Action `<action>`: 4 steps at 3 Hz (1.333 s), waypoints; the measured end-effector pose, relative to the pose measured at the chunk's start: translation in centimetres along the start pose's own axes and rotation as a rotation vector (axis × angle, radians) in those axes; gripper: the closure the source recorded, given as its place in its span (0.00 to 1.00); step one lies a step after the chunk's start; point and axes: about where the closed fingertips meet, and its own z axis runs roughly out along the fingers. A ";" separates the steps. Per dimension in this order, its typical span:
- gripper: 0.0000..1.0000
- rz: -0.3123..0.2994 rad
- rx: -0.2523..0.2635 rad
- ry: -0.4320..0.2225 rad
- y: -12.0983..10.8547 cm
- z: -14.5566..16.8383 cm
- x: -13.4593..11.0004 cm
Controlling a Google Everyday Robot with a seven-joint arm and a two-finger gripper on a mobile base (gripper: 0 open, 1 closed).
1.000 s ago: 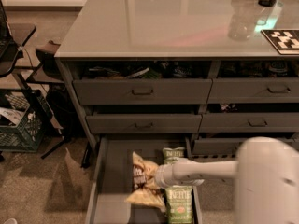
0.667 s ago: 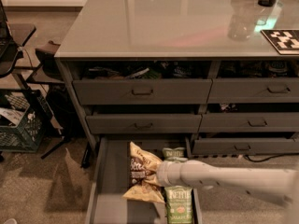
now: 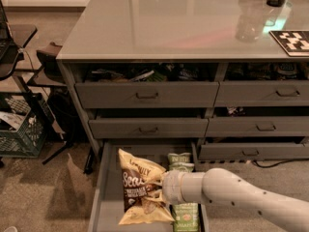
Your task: Pick brown chip bag from bottom drawer and place on counter
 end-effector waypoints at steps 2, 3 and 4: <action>1.00 0.073 0.149 -0.175 -3.7 -10.3 -9.0; 1.00 0.143 0.254 -0.221 -5.2 -15.0 -10.3; 1.00 0.175 0.320 -0.240 -5.7 -18.0 -11.0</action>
Offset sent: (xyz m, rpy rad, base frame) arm -0.0141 -0.0758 0.2136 0.3363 -0.0739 -0.2486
